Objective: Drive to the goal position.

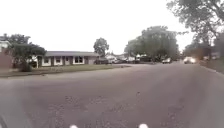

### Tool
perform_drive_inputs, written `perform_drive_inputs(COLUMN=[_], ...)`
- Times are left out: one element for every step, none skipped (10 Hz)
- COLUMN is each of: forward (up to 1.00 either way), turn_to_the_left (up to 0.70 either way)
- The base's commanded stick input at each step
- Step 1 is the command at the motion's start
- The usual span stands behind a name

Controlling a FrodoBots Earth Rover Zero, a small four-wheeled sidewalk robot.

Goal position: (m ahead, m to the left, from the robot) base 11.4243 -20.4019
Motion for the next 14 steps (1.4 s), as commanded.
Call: perform_drive_inputs(forward=[0.03,0.00,0.00,0.00,0.00,0.00,0.03,0.04,0.03,0.01,0.00,0.00,0.04,0.03], turn_to_the_left=[0.00,0.00,0.00,0.00,0.00,0.00,0.00,0.00,0.00,0.00,0.00,0.00,0.00,0.00])
